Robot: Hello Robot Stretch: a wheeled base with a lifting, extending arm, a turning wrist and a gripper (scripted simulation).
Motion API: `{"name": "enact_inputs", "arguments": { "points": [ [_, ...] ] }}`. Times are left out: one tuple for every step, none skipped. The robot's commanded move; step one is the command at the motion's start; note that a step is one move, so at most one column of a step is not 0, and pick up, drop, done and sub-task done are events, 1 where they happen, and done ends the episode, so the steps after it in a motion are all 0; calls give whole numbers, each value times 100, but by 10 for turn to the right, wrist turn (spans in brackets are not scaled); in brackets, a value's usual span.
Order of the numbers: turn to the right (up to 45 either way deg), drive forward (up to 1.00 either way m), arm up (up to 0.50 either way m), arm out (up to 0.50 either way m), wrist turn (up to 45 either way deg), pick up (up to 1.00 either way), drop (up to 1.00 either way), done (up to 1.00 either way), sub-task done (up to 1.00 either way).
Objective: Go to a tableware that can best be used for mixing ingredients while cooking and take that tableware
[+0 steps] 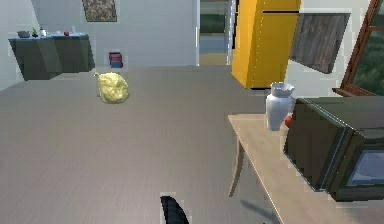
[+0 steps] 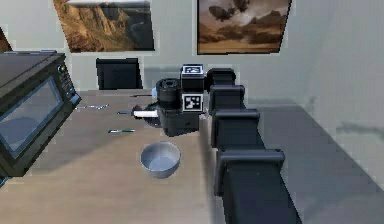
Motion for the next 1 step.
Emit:
{"name": "enact_inputs", "arguments": {
  "points": [
    [0, 0, -28, 0, 0, 0, 0, 0, 0]
  ]
}}
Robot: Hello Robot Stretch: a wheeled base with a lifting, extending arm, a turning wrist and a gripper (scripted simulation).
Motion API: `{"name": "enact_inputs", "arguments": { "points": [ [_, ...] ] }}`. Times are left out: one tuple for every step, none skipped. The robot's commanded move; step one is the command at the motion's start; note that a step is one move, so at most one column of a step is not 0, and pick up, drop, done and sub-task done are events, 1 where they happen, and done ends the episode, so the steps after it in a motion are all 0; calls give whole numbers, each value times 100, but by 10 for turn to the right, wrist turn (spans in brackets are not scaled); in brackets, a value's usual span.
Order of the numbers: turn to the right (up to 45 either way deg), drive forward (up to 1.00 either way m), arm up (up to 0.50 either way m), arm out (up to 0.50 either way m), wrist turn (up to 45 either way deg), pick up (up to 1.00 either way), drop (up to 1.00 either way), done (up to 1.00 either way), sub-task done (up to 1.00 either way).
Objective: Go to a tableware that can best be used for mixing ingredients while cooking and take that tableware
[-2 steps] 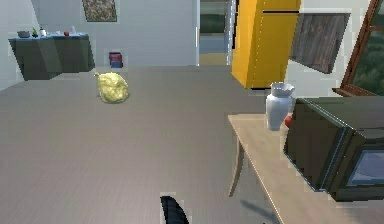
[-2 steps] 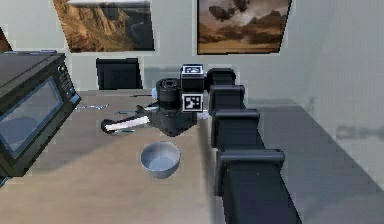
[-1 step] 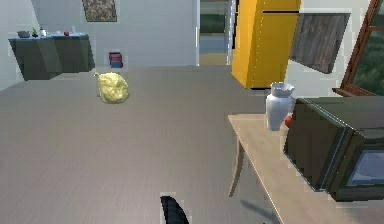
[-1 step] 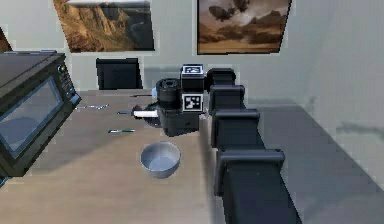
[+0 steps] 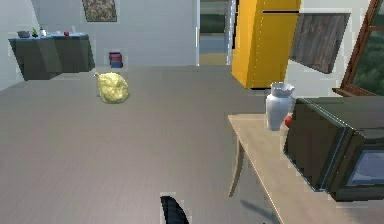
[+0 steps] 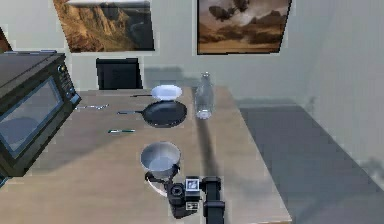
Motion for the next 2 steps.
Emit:
{"name": "enact_inputs", "arguments": {
  "points": [
    [0, 0, 0, 0, 0, 100, 0, 0, 0],
    [0, 0, 10, 0, 0, 0, 0, 0, 0]
  ]
}}
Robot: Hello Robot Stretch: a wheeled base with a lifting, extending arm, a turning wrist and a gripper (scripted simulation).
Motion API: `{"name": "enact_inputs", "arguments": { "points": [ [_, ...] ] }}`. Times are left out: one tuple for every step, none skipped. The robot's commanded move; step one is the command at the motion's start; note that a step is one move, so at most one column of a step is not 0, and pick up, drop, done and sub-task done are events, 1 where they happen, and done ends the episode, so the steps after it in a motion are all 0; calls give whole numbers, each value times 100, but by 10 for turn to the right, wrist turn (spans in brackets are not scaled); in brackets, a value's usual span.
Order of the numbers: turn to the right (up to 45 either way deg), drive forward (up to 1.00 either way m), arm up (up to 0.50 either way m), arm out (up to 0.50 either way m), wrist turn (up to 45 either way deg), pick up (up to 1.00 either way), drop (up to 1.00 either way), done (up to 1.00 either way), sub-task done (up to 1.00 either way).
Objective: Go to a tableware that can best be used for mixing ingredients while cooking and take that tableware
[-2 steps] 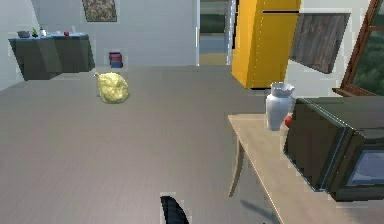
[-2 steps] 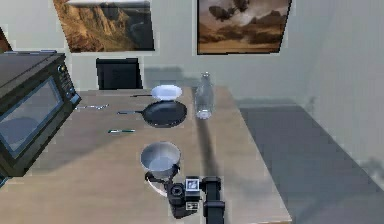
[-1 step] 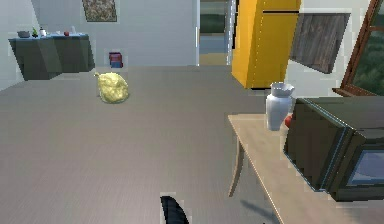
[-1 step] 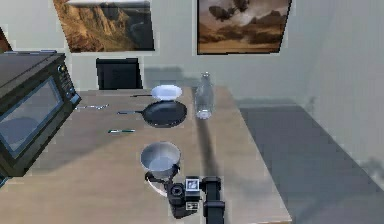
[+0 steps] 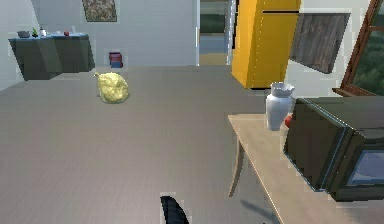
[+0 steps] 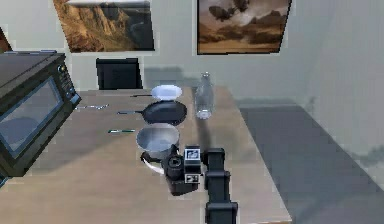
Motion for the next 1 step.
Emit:
{"name": "enact_inputs", "arguments": {
  "points": [
    [0, 0, 0, 0, 0, 0, 0, 100, 0]
  ]
}}
